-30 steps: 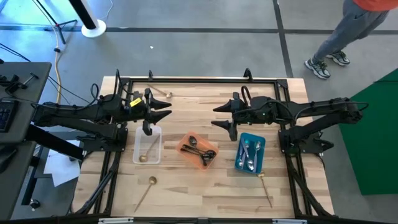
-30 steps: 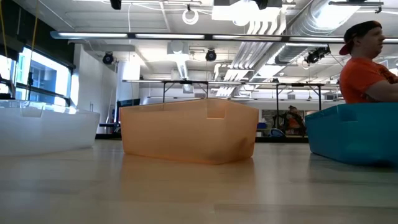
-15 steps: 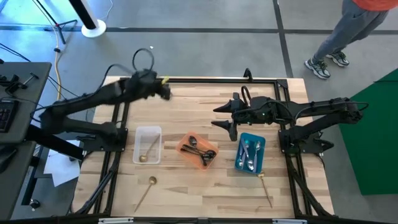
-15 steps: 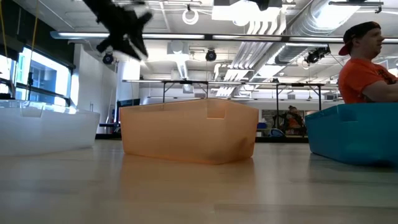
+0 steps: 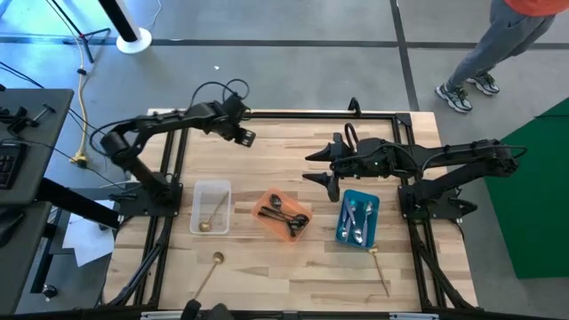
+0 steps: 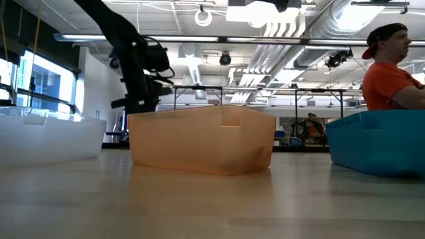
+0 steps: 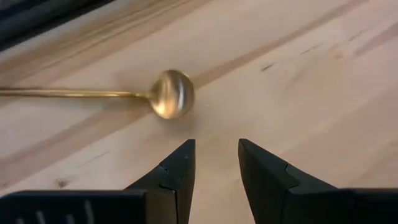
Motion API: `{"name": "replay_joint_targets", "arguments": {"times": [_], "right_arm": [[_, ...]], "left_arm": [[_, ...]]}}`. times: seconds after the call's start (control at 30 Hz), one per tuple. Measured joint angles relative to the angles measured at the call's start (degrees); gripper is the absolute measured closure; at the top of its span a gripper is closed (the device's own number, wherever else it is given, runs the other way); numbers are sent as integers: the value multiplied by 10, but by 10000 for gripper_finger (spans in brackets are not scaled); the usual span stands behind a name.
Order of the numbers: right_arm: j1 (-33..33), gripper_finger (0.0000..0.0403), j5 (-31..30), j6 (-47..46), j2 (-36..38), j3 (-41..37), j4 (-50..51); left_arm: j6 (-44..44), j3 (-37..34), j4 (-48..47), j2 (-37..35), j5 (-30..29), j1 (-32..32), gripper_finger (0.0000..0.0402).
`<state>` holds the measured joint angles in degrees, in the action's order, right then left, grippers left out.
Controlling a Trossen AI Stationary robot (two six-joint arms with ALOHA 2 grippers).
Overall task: Sort silverware by color (type)
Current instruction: Put the top gold spoon into the transparent bin
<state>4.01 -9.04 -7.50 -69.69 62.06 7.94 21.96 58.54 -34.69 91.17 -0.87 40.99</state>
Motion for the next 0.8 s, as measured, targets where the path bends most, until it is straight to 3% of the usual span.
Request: {"name": "replay_joint_targets", "arguments": {"times": [0.3,0.47,0.8], "right_arm": [[0,167,0,0,0,0,0],[0,167,-30,-5,0,0,0],[0,167,-47,-1,0,0,0]], "left_arm": [[-37,71,-7,102,-22,3,291],[-56,92,-14,142,-45,1,291],[-89,94,-15,155,-76,1,291]]}}
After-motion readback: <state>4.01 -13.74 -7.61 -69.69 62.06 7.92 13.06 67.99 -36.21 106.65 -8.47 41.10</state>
